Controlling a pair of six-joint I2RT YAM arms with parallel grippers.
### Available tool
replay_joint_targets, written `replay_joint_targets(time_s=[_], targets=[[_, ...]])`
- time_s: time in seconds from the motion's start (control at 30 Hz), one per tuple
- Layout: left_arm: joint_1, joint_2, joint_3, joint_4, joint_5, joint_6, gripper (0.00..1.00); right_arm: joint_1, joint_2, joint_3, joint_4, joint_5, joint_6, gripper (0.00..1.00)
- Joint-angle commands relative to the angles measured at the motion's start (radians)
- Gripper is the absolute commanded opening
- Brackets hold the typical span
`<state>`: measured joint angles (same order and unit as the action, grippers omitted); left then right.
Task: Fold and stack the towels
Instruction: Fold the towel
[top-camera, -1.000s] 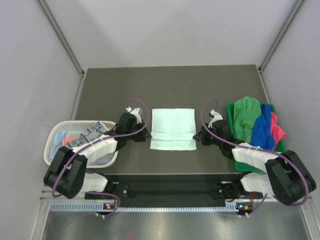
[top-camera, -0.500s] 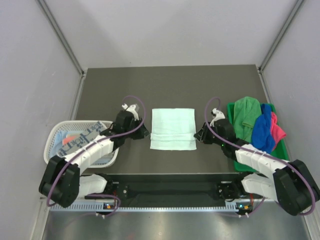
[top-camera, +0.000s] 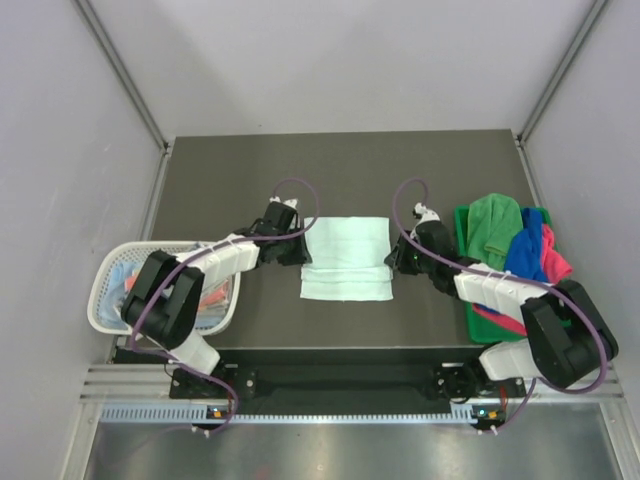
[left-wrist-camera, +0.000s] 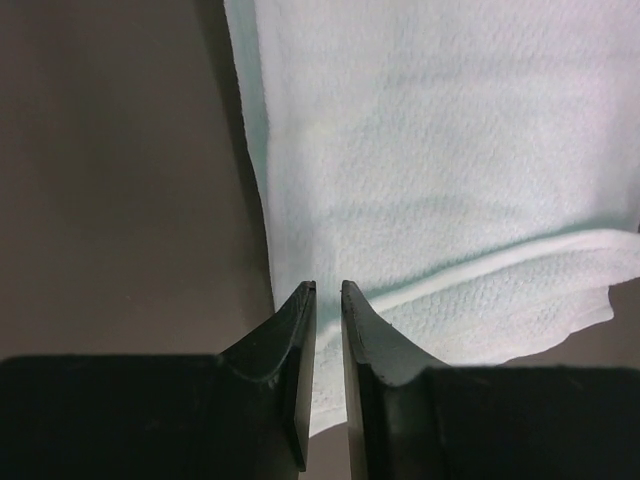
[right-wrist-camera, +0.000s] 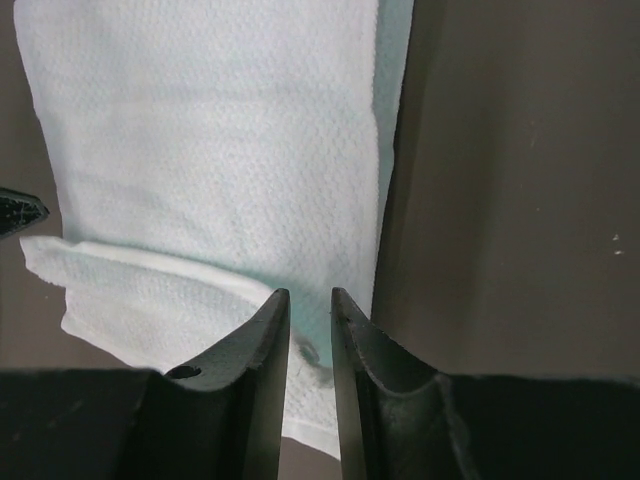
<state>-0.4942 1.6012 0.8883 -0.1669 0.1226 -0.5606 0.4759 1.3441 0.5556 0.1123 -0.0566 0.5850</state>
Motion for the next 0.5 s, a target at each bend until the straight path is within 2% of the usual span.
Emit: replay_joint_targets(time_s=[0.0, 0.47], targets=[[-0.033, -0.012, 0.003, -0.026, 0.018, 0.016, 0.21, 0.013, -0.026, -0.011, 0.017, 0.005, -0.004, 0.23], [-0.092, -0.167, -0.123, -0.071, 0.032, -0.021, 0.21, 0.039, -0.177, -0.135, -0.052, -0.049, -0.002, 0.23]])
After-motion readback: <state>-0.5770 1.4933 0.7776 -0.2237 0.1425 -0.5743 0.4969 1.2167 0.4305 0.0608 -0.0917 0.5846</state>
